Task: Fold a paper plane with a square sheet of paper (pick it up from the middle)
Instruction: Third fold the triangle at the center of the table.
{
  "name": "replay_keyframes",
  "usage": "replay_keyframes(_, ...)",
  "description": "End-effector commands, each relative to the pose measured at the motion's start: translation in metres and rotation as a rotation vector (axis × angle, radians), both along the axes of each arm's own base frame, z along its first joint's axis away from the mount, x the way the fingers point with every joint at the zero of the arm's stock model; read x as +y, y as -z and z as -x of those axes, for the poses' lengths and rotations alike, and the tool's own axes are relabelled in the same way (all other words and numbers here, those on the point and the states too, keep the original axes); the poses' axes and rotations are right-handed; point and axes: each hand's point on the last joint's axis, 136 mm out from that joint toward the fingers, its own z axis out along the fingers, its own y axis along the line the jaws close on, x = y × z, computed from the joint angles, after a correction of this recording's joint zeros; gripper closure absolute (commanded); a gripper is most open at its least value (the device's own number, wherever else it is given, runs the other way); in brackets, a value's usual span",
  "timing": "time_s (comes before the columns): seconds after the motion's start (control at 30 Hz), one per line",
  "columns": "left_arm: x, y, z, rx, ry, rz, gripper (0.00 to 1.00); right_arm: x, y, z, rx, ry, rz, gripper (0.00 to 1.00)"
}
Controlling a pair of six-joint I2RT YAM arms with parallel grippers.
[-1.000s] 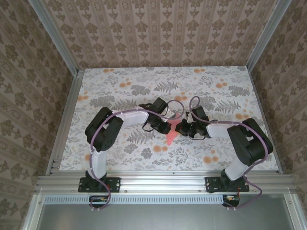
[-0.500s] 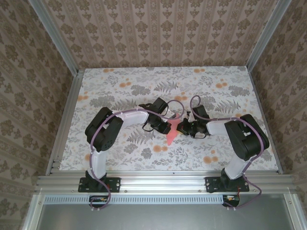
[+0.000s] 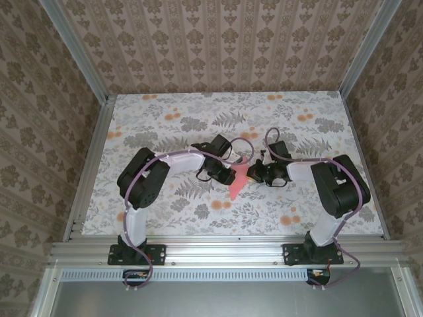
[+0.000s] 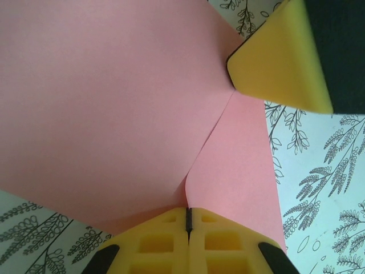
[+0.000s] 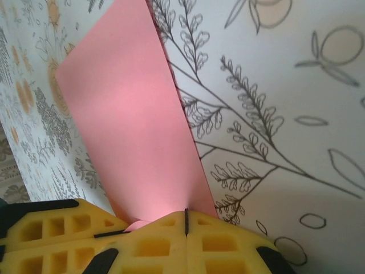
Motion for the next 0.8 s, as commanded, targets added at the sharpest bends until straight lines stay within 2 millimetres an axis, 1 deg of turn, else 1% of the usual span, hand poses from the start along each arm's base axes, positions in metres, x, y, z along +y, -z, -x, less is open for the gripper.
replay_keyframes(0.0,0.025,0.022,0.012,0.047,-0.023,-0.129,0.97,-0.012,0.022,0.014,0.067,-0.006,0.077,0.95)
replay_keyframes(0.1,0.024,0.020,0.012,0.044,-0.023,-0.125,0.97,-0.012,0.016,0.014,0.056,-0.014,0.077,0.95)
replay_keyframes(0.3,0.025,0.021,0.012,0.047,-0.025,-0.131,0.97,-0.007,-0.025,-0.003,-0.036,-0.027,0.000,0.94)
replay_keyframes(0.4,0.024,0.020,0.012,0.048,-0.026,-0.129,0.97,-0.008,-0.030,-0.010,-0.040,-0.029,-0.029,0.94)
replay_keyframes(0.47,0.023,0.019,0.012,0.048,-0.024,-0.128,0.97,-0.008,-0.028,-0.010,-0.035,-0.035,-0.029,0.94)
replay_keyframes(0.63,0.023,0.016,0.010,0.042,-0.027,-0.128,0.96,-0.009,-0.005,-0.003,0.024,-0.037,-0.021,0.94)
replay_keyframes(0.77,0.022,0.013,0.009,0.039,-0.032,-0.122,0.96,-0.014,0.005,0.003,0.044,-0.035,0.012,0.94)
